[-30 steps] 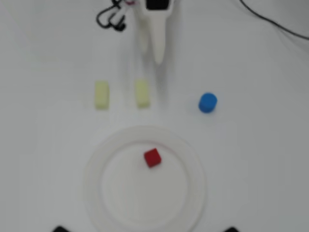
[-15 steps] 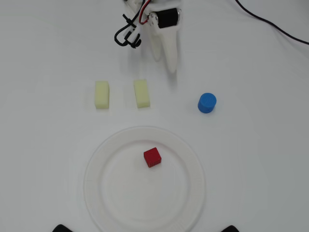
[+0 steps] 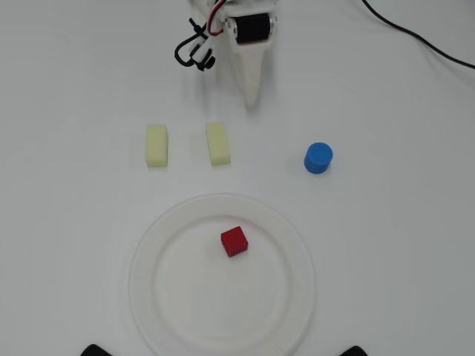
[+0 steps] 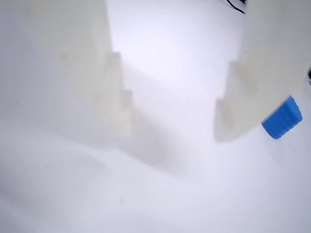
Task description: Grasp a red block and put it in the dish.
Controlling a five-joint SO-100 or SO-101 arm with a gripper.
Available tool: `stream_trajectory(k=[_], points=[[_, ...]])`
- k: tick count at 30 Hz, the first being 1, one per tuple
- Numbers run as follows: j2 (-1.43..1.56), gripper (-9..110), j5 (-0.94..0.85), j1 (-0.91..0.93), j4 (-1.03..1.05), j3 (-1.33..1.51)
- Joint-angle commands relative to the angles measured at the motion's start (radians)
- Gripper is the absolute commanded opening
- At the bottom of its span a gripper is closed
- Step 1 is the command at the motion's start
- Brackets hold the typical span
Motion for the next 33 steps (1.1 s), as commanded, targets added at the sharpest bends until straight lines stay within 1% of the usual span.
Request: stream_trajectory(k=[1, 2, 11, 13, 20, 25, 33], points=[[0.184, 2, -0.009, 0.011, 0.031, 0.048], [0.184, 0, -0.014, 0.011, 0.029, 0.055], [0.184, 0, -0.015, 0.041, 0.034, 0.147], [0.183, 0, 0.006, 0.051, 0.041, 0.146], [0.183, 0, 0.0, 0.052, 0.041, 0.146], [0.183, 2, -0.003, 0.049, 0.041, 0.146], [0.183, 1, -0.008, 0.046, 0.041, 0.146]])
